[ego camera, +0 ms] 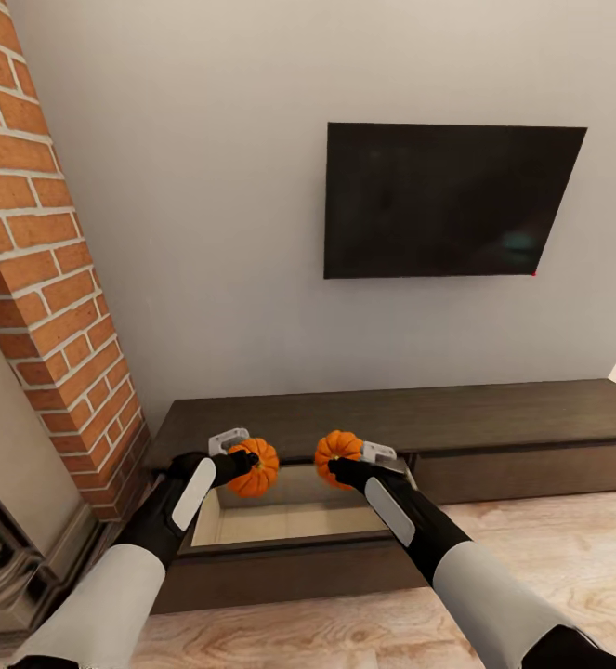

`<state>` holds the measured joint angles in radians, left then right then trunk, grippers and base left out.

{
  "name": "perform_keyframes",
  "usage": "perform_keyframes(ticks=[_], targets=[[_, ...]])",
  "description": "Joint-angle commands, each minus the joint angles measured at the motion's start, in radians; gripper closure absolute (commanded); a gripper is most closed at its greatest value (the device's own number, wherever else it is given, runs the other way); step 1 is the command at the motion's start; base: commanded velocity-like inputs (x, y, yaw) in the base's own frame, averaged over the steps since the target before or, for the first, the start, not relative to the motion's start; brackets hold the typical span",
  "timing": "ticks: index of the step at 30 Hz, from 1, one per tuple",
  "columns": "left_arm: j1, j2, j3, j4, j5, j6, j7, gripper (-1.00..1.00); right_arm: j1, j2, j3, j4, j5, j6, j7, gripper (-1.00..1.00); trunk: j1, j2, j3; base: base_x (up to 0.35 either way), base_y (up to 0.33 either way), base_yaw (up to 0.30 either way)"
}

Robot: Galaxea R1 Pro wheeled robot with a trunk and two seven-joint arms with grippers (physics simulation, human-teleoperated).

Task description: Place each of the two pumpkins and all three candles from the living room inside a cabinet in the living room (use any cabinet), then make sure every cabinet is closed, and position the cauldron so it is next to a table in the living room.

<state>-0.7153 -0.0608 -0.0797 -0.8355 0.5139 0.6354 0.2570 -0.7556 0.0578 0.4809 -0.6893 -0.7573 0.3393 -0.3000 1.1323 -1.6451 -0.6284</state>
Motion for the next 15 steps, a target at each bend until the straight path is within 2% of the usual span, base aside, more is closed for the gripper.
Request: perform_keyframes(ticks=[1,3,6,15], targets=[[-0.001,-0.007,-0.003,0.016,0.003,-0.004,0.010,1.00,-0.001,-0.001,0.009,0.007,-0.008,-0.032,-0.009,1.00,0.000,-0.001,-0.001,0.000,0.000,0.000],[-0.001,-0.018,-0.004,0.034,-0.013,-0.010,0.010,1.00,-0.001,-0.001,0.030,0.013,0.001,-0.059,-0.008,1.00,0.000,-0.001,-0.001,0.000,0.000,0.000],[-0.001,-0.025,-0.003,0.051,-0.036,-0.043,0.010,1.00,-0.001,-0.001,0.083,0.017,0.010,-0.077,-0.009,1.00,0.000,-0.001,-0.001,0.000,0.000,0.000],[-0.001,-0.025,-0.027,0.055,-0.046,-0.059,0.010,1.00,-0.001,-0.002,0.102,0.019,0.014,-0.123,-0.010,1.00,0.000,-0.001,-0.001,0.000,0.000,0.000]])
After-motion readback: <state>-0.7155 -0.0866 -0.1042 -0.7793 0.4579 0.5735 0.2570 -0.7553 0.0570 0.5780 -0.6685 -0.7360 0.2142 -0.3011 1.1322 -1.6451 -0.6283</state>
